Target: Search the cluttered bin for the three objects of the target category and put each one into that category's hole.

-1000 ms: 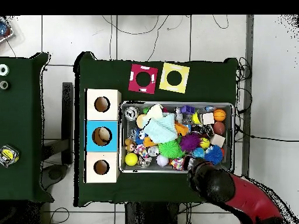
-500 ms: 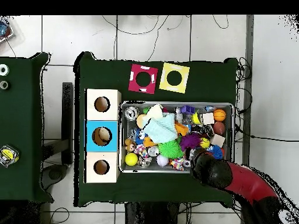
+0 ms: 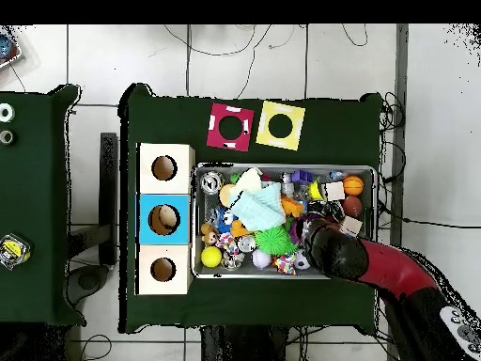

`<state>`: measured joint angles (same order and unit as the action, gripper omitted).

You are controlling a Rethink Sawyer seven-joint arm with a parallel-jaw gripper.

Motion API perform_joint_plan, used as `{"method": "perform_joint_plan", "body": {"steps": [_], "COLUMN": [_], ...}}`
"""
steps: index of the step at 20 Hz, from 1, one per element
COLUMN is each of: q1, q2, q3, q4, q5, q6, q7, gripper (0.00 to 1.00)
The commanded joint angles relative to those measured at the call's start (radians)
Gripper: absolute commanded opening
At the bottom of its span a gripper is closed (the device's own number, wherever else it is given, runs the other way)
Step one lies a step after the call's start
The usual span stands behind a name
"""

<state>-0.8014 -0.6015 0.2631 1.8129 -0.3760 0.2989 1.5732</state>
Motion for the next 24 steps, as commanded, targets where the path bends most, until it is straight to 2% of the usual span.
{"method": "perform_joint_plan", "body": {"steps": [1,6,10,11,15,19,24], "q1": [-0.058,-0.063,-0.047,-0.036,0.017,0.069,0.166], "q2": [0.161,0.208,0.263,0.257,0.111,0.088,0.010], "q3": [0.099,0.059,0.018,0.004,-0.033,-0.050,-0.097], "q4": [-0.214,-0.226,-0.221,-0.211,-0.110,-0.096,-0.075], "q5": [-0.122,-0.166,-0.191,-0.183,-0.121,-0.054,0.036], "q6": [-0.013,-0.057,-0.146,-0.153,-0.086,-0.050,0.024], "q7": [-0.124,-0.058,0.037,0.066,0.141,0.192,0.249], "gripper": [1.00,1.00,1.00,1.00,1.00,1.00,1.00]}}
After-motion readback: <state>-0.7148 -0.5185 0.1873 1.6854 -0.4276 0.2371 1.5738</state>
